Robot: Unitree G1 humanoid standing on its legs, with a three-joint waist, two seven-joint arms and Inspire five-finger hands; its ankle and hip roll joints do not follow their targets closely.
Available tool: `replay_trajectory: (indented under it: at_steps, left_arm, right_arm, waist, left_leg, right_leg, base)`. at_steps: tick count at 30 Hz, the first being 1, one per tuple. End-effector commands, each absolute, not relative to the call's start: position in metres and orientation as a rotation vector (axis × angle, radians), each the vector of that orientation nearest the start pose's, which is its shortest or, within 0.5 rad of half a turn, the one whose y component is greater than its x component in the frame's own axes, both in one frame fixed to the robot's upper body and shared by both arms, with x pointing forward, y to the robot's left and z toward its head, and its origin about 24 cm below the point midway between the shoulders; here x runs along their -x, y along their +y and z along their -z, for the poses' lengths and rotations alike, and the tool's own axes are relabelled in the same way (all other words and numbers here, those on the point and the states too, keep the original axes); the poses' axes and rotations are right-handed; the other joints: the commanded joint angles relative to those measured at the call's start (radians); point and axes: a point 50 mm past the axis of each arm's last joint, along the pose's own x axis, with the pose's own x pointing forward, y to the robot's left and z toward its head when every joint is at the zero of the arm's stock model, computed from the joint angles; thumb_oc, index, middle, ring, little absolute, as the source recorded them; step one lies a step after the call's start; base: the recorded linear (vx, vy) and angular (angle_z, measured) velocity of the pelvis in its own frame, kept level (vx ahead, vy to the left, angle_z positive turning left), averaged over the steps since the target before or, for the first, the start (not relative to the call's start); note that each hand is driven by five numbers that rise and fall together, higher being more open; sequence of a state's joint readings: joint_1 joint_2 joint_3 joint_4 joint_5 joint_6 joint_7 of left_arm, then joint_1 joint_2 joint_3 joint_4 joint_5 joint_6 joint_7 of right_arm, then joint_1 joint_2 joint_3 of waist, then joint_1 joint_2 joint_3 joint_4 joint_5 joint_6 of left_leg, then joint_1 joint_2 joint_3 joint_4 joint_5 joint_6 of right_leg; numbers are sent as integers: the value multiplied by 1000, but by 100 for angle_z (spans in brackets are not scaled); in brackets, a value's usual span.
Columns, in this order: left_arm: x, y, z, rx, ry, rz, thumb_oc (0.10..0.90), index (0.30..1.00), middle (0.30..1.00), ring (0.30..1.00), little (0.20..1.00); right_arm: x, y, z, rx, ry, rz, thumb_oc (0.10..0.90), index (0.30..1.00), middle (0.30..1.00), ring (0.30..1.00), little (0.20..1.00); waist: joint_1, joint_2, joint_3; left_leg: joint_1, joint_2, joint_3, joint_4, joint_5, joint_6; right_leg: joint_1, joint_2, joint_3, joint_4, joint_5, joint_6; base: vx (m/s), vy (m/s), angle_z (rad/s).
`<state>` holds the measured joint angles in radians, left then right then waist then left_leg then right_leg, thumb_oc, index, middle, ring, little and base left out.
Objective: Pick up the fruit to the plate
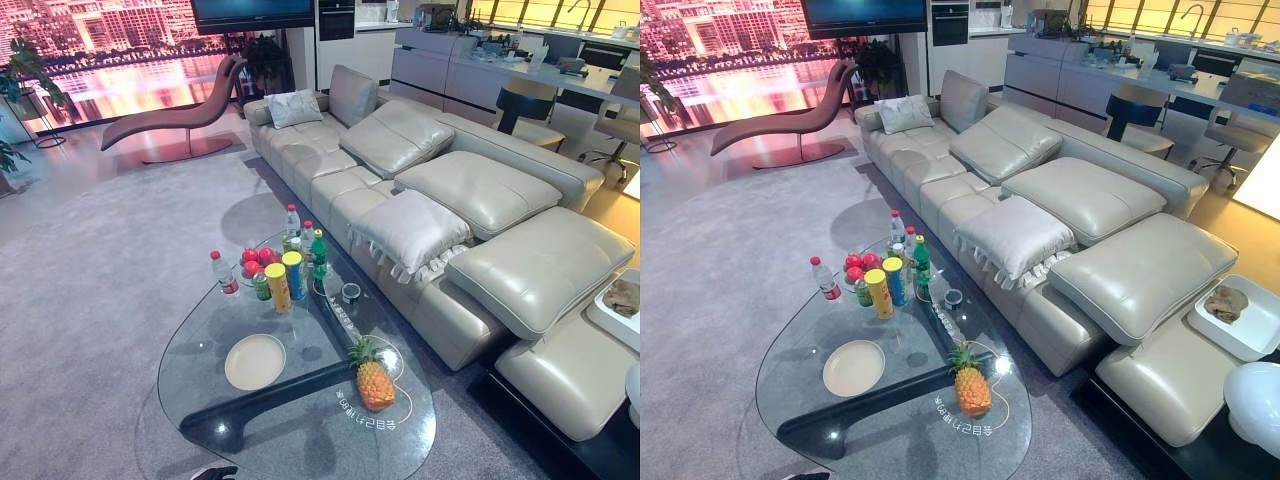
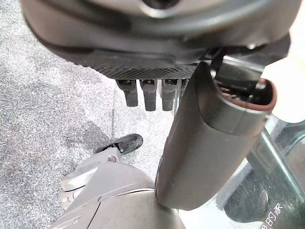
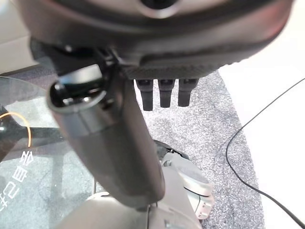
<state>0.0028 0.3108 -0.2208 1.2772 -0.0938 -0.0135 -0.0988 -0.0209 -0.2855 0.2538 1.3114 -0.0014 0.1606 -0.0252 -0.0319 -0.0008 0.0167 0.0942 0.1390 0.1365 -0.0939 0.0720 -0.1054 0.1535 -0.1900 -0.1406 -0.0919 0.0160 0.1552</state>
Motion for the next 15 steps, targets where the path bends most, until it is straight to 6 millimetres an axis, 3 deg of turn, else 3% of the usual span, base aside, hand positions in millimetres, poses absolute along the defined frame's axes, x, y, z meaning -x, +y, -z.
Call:
replay_trajectory:
  at_steps: [1,15]
  left_arm:
    - [-105,240,158,-267,1238,40,800,900,900,900,900]
    - [-106,239,158,-258,1221,53,800,900,900,900,900]
  right_arm:
    - [-95,-258,157,508,1400,29,800,900,900,900,900]
    - [-93,-262,156,518,1409,40,800,900,900,900,900]
  waist:
    - [22,6,62]
    - [32,5,60]
  left_leg:
    - [70,29,18,7,-76,-10]
    - [79,36,8,7,-78,-13]
  right_leg:
    - [22,-16,-83,18,3,6]
    - [33,-14,-88,21,-2,6]
  base:
    - [5,1,4]
    - [6,0,2]
